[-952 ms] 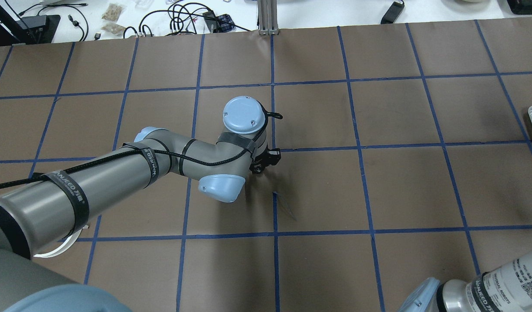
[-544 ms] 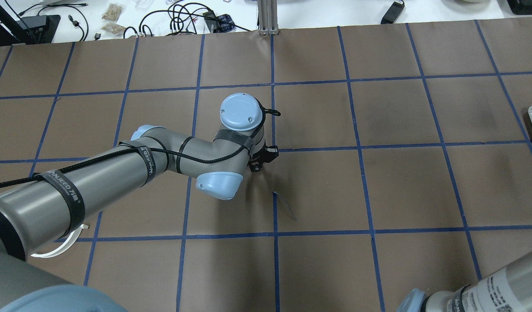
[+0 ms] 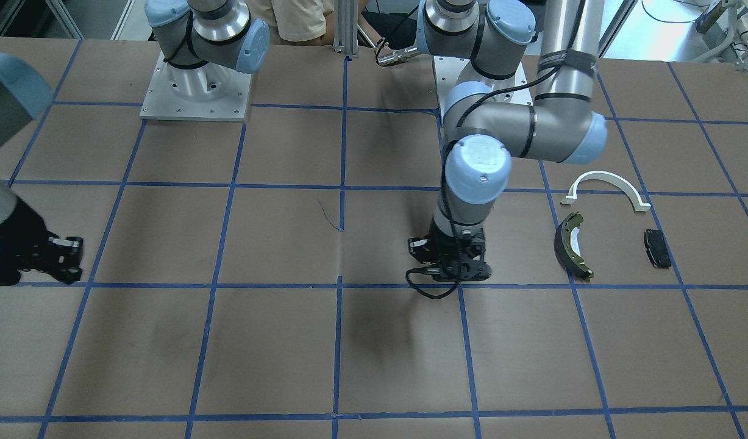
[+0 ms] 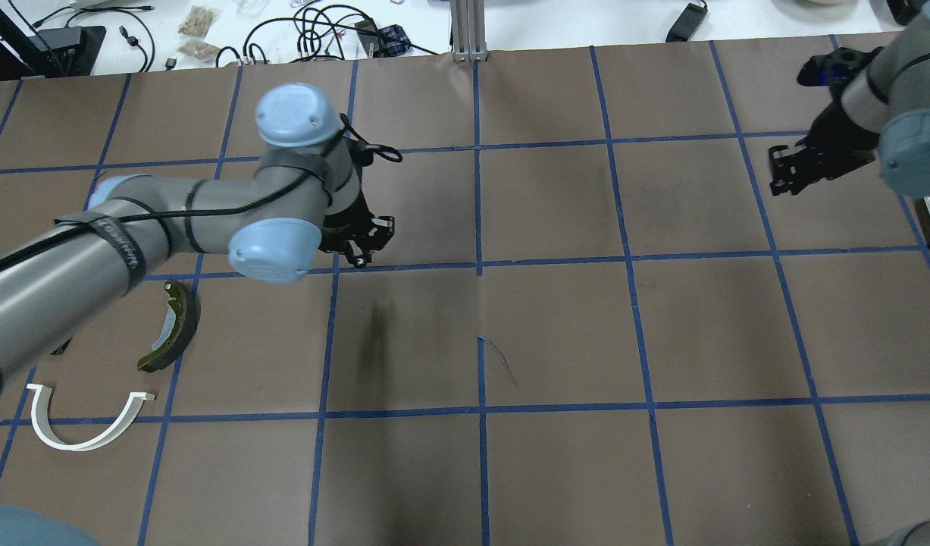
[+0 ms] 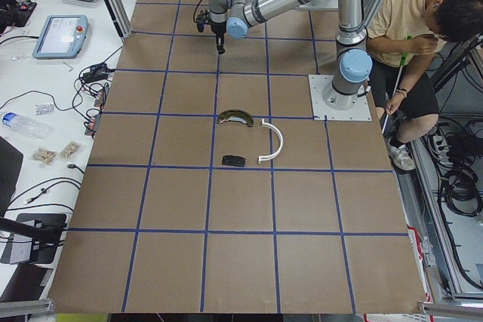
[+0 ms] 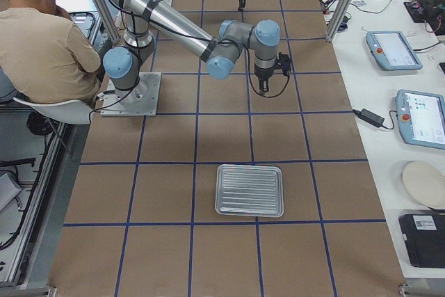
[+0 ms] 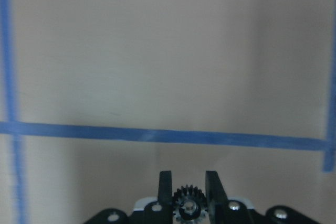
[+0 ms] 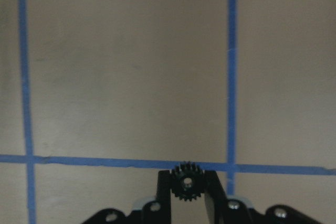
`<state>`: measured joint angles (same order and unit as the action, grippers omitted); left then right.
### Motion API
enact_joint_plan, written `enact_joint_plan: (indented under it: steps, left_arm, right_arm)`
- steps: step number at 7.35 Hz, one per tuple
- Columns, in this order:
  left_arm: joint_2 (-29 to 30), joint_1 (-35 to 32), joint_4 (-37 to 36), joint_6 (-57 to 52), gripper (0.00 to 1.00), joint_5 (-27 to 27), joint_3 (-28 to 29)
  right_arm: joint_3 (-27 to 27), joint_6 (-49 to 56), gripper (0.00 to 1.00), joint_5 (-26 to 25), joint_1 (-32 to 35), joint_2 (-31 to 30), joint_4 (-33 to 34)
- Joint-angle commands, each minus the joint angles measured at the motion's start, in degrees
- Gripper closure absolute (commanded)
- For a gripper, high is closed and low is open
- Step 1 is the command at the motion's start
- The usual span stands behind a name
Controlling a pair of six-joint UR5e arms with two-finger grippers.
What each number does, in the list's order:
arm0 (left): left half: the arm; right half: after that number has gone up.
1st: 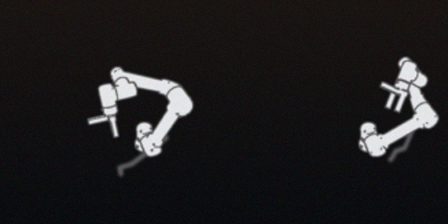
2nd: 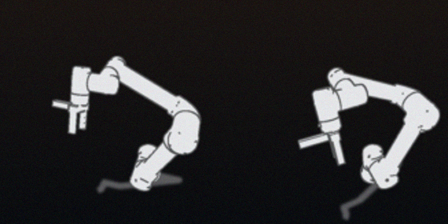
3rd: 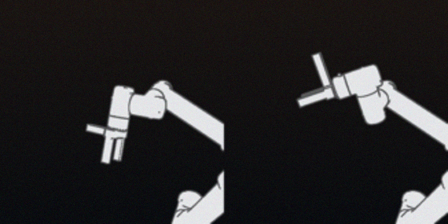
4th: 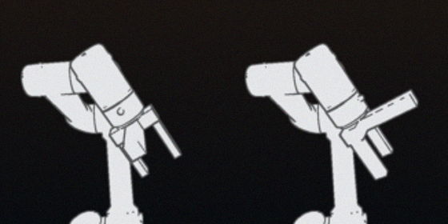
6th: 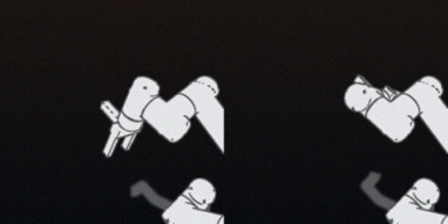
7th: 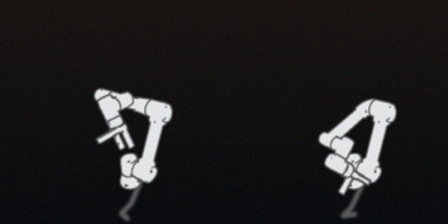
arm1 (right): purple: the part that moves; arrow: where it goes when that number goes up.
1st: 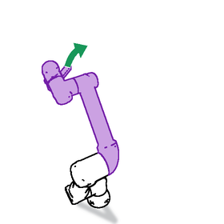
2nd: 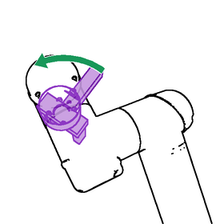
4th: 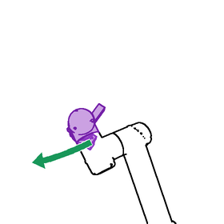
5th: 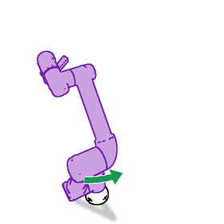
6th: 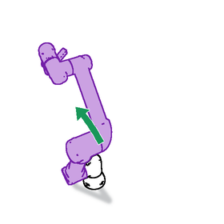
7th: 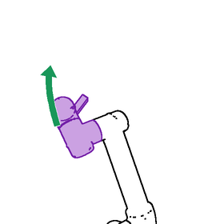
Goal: Place bearing gear from tray to pile
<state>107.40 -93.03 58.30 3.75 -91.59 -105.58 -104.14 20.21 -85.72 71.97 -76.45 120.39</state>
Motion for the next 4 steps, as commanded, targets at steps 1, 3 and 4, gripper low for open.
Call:
enact_joint_plan:
  steps: [1,3,4]
  left_arm:
    - [-4.12,12.82,7.24,-11.8,1.0,-2.26,0.11]
    - [-3.95,23.36,8.15,-29.05,1.0,-3.94,-0.42]
    - [-2.47,28.03,7.02,-37.67,1.0,-3.94,-0.33]
  right_arm:
    - [-6.84,-7.09,0.93,0.65,10.77,-1.42,1.24]
    - [-6.69,-17.33,0.93,0.65,24.28,-0.38,5.08]
    - [-6.43,-24.45,0.92,0.65,30.18,2.59,10.69]
